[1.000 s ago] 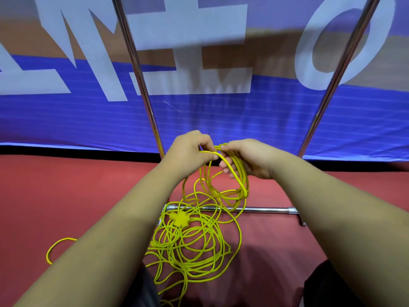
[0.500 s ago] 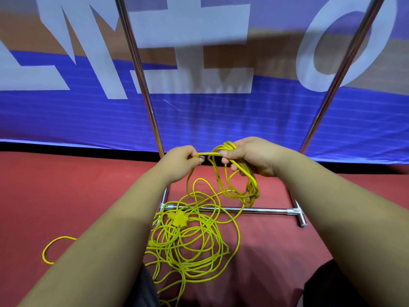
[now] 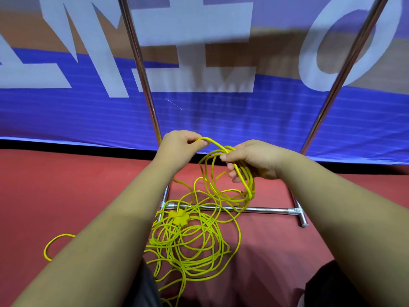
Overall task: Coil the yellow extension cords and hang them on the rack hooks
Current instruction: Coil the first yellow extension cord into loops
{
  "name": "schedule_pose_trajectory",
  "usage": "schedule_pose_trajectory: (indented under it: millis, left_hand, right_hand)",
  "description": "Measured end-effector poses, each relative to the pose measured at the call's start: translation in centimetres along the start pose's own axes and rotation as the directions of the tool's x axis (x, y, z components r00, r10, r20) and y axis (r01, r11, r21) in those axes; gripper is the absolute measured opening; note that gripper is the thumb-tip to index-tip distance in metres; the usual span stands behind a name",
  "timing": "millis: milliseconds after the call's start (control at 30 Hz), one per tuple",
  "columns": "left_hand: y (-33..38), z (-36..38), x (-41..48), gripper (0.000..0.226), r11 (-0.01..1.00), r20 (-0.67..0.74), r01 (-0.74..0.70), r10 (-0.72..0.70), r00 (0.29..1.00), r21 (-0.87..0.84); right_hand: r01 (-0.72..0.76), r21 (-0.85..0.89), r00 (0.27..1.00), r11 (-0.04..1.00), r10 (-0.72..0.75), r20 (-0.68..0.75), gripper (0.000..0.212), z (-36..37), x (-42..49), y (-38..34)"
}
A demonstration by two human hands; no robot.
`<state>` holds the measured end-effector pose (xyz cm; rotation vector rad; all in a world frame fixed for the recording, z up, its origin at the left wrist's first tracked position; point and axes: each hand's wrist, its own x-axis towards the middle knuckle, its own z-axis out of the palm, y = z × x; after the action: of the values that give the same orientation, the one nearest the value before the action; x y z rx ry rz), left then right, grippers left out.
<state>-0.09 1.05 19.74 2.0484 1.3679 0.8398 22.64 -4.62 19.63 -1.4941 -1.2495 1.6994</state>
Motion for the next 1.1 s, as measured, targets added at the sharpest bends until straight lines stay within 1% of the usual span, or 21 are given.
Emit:
schedule_pose_trajectory:
  millis: [67,100,133,233,300,367,467,533,600,667,733,833,900,933,1033,1100]
  left_hand:
    - [-0.3,-0.2,0.2,0.010,0.997,0.002,-0.045,0.045,0.999,0.062]
    - [-0.6,-0.3,0.3,0.012,0.995,0.021,-0.067,0.066,0.998,0.077]
    - [-0.9,-0.4,0.4,0.017,0.994,0.052,-0.085,0.082,0.995,0.069]
    - [-1.4,-0.7,0.2,0.032,0.994,0.147,-0.104,0.107,0.983,-0.029]
    - [-1.6,-0.5,0.0,0.036,0.992,0.176,-0.121,0.126,0.976,-0.038]
    - [-1.5,-0.2,0.1,0.038,0.989,0.183,-0.149,0.151,0.971,-0.021]
    - [-1.4,0.2,0.1,0.038,0.985,0.195,-0.167,0.172,0.966,-0.043]
    - [-1.4,0.3,0.0,0.039,0.985,0.197,-0.158,0.168,0.966,-0.068]
    - [-1.6,0.5,-0.1,0.042,0.988,0.195,-0.146,0.152,0.969,-0.043]
    - [-1.9,0.9,-0.1,0.045,0.991,0.205,-0.133,0.123,0.971,0.035]
    - [-2.6,1.2,0.0,0.042,0.986,0.203,-0.099,0.071,0.977,0.133]
    - [-4.8,1.2,0.2,0.023,0.960,0.176,-0.021,-0.030,0.984,0.279]
    - [-6.2,0.8,0.3,0.009,0.944,0.167,0.051,-0.111,0.980,0.327]
    - [-6.8,0.6,0.4,0.006,0.938,0.168,0.085,-0.148,0.975,0.336]
    - [-8.0,0.5,0.5,0.020,0.923,0.190,0.178,-0.253,0.949,0.341]
    - [-8.5,0.7,0.5,0.020,0.914,0.219,0.210,-0.297,0.930,0.348]
  right_hand:
    - [-0.001,0.043,1.000,0.999,0.001,-0.008,0.024,0.1,-0.1,-0.1]
    - [0.009,0.053,1.000,0.999,-0.008,-0.017,0.024,0.2,-0.1,-0.2]
    - [0.022,0.062,0.999,0.998,-0.020,-0.028,0.023,0.2,0.0,-0.3]
    - [0.049,0.093,0.998,0.994,-0.046,-0.037,0.021,0.0,0.0,-0.6]
    - [0.051,0.106,0.999,0.993,-0.049,-0.021,0.017,-0.1,0.0,-0.7]
    - [0.047,0.100,0.999,0.994,-0.046,-0.016,0.014,-0.1,0.0,-0.6]
    - [0.058,0.105,0.998,0.993,-0.056,-0.022,0.016,-0.2,-0.1,-0.5]
    - [0.070,0.128,0.997,0.989,-0.067,-0.023,0.017,-0.2,-0.2,-0.6]
    - [0.073,0.153,0.997,0.985,-0.068,-0.041,0.020,-0.1,-0.4,-0.8]
    - [0.076,0.154,0.996,0.985,-0.067,-0.065,0.027,0.1,-0.5,-1.1]
    - [0.073,0.143,0.995,0.987,-0.062,-0.084,0.032,0.1,-0.7,-1.4]
    - [0.060,0.151,0.994,0.987,-0.044,-0.103,0.032,-0.1,-1.1,-1.9]
    - [0.051,0.154,0.993,0.987,-0.034,-0.112,0.029,-0.4,-1.3,-1.9]
    - [0.048,0.141,0.993,0.989,-0.032,-0.116,0.029,-0.7,-1.3,-1.8]
    - [0.064,0.113,0.988,0.992,-0.047,-0.150,0.029,-1.2,-1.0,-1.3]
    - [0.122,0.187,0.973,0.975,-0.080,-0.215,0.027,-1.3,-0.7,-1.3]
